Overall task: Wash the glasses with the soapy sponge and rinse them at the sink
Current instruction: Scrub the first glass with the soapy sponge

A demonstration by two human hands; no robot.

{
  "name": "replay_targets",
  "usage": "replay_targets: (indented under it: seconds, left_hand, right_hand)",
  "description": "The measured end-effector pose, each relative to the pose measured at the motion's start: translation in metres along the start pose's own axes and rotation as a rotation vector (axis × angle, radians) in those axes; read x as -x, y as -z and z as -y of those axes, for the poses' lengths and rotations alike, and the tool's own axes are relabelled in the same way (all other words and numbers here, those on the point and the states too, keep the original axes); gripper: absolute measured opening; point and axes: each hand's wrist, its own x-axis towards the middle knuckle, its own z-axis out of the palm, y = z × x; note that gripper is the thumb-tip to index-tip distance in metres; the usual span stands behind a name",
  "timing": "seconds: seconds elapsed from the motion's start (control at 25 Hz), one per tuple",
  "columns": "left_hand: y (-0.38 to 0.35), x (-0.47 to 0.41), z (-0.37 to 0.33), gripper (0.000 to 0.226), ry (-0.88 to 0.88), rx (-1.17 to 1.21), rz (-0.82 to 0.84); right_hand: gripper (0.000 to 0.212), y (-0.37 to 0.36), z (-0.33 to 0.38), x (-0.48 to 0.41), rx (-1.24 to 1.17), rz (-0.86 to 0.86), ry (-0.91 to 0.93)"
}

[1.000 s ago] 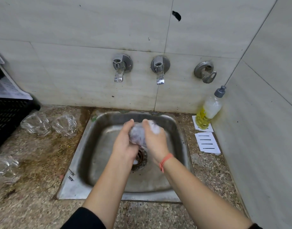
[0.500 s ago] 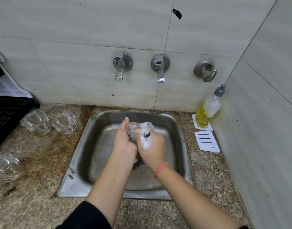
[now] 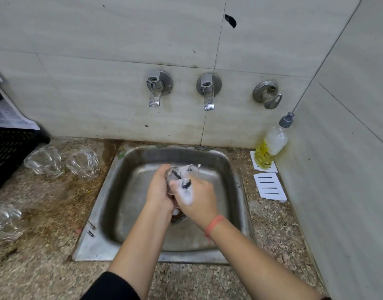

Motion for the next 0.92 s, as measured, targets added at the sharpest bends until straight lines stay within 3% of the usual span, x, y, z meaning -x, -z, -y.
replay_targets:
  seconds: [0.04, 0.12, 0.16, 0.2, 0.24, 0.28, 0.32, 0.4, 0.44, 0.48, 0.52, 0.6, 0.64, 0.68, 0.72, 0.84, 0.88, 0.92]
  left_hand:
    - [-0.002, 0.003, 0.001, 0.019, -0.056, -0.039, -0.041]
    - [-0.005, 0.008, 0.004, 0.015, -0.303, -0.084, -0.126]
    - [-0.004, 0.010, 0.005, 0.013, -0.442, -0.124, -0.133]
    - [-0.004, 0.014, 0.007, 0.010, -0.551, -0.183, -0.113]
    - [-0.004, 0.016, 0.006, 0.008, -0.597, -0.224, -0.096]
    - [-0.003, 0.013, 0.003, 0.009, -0.593, -0.230, -0.104]
    - [-0.003, 0.007, -0.002, 0.009, -0.481, -0.158, -0.129]
    - [-0.002, 0.001, -0.011, 0.010, -0.116, 0.010, -0.114]
    - [-0.001, 0.002, -0.012, 0.012, -0.010, 0.017, -0.099]
    - [-0.001, 0.002, -0.012, 0.010, -0.028, -0.012, -0.102]
    - [-0.001, 0.002, -0.012, 0.007, -0.134, -0.039, -0.118]
    - [-0.001, 0.009, -0.011, 0.011, -0.430, -0.091, -0.109]
    - [0.001, 0.010, -0.010, 0.013, -0.510, -0.129, -0.080]
    - [0.002, 0.009, -0.011, 0.010, -0.506, -0.131, -0.053]
    - [0.001, 0.007, -0.014, 0.005, -0.424, -0.089, -0.026]
    - [-0.004, 0.006, -0.021, 0.021, 0.040, 0.096, 0.041]
    - [-0.005, 0.006, -0.020, 0.028, 0.083, 0.127, 0.052]
    - [-0.006, 0.006, -0.018, 0.032, 0.041, 0.113, 0.054]
  right_hand:
    - [0.037, -0.001, 0.007, 0.002, -0.074, -0.013, -0.055]
    - [0.031, 0.003, 0.013, -0.012, -0.699, -0.035, -0.583]
    - [0.030, 0.009, 0.017, -0.020, -1.084, 0.076, -0.866]
    - [0.032, 0.016, 0.020, -0.026, -1.281, 0.154, -1.021]
    - [0.030, 0.021, 0.021, -0.031, -1.283, 0.210, -1.034]
    - [0.025, 0.023, 0.021, -0.032, -1.119, 0.200, -0.952]
    - [0.026, 0.023, 0.025, -0.028, -0.833, 0.152, -0.714]
    - [0.035, 0.018, 0.018, -0.013, -0.185, 0.044, -0.177]
    - [0.036, 0.013, 0.017, -0.004, -0.055, -0.020, -0.021]
    - [0.037, 0.004, 0.012, -0.002, -0.084, -0.043, -0.014]
    - [0.040, 0.000, 0.016, -0.002, -0.317, -0.044, -0.181]
    - [0.040, -0.004, 0.020, -0.019, -1.043, 0.027, -0.795]
    - [0.043, -0.002, 0.020, -0.027, -1.250, 0.114, -0.982]
    - [0.043, 0.002, 0.022, -0.031, -1.253, 0.166, -1.012]
    - [0.038, 0.004, 0.022, -0.031, -1.076, 0.154, -0.931]
    - [0.042, 0.012, 0.023, -0.011, -0.143, 0.021, -0.171]
    - [0.042, 0.008, 0.017, -0.004, -0.022, -0.011, -0.043]
    - [0.043, 0.005, 0.017, -0.003, -0.080, -0.036, -0.067]
